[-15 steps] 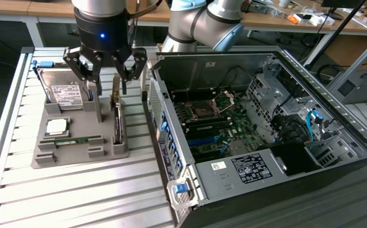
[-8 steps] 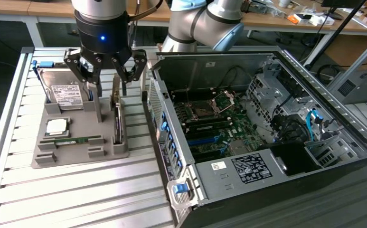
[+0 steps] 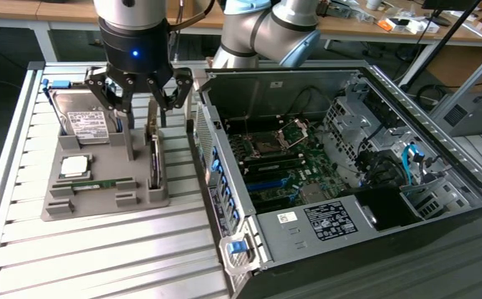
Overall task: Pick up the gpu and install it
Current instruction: 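Pick up the gpu and move the gpu toward the slot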
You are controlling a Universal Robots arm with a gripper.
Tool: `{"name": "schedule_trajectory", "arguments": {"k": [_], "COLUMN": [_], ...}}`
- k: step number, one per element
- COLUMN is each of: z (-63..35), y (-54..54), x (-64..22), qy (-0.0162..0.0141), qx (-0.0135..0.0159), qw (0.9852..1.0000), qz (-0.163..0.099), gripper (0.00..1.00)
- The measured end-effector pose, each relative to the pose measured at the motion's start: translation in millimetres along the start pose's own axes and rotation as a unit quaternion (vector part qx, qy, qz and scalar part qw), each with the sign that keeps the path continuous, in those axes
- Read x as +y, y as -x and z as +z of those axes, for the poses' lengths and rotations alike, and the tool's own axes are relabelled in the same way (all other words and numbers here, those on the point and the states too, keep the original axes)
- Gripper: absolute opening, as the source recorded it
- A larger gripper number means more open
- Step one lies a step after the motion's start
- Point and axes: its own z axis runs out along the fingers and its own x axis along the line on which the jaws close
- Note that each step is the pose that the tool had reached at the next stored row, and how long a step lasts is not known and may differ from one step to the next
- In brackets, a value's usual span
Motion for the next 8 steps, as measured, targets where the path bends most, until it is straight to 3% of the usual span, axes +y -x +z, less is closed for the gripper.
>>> {"name": "schedule_trajectory", "arguments": {"k": [8], "z": [5.3], "y": [-0.1], "x": [-0.1], "qy": [0.0000], "qx": [0.0000], "qw": [1.0000], "qz": [0.000], "gripper": [0.54]}}
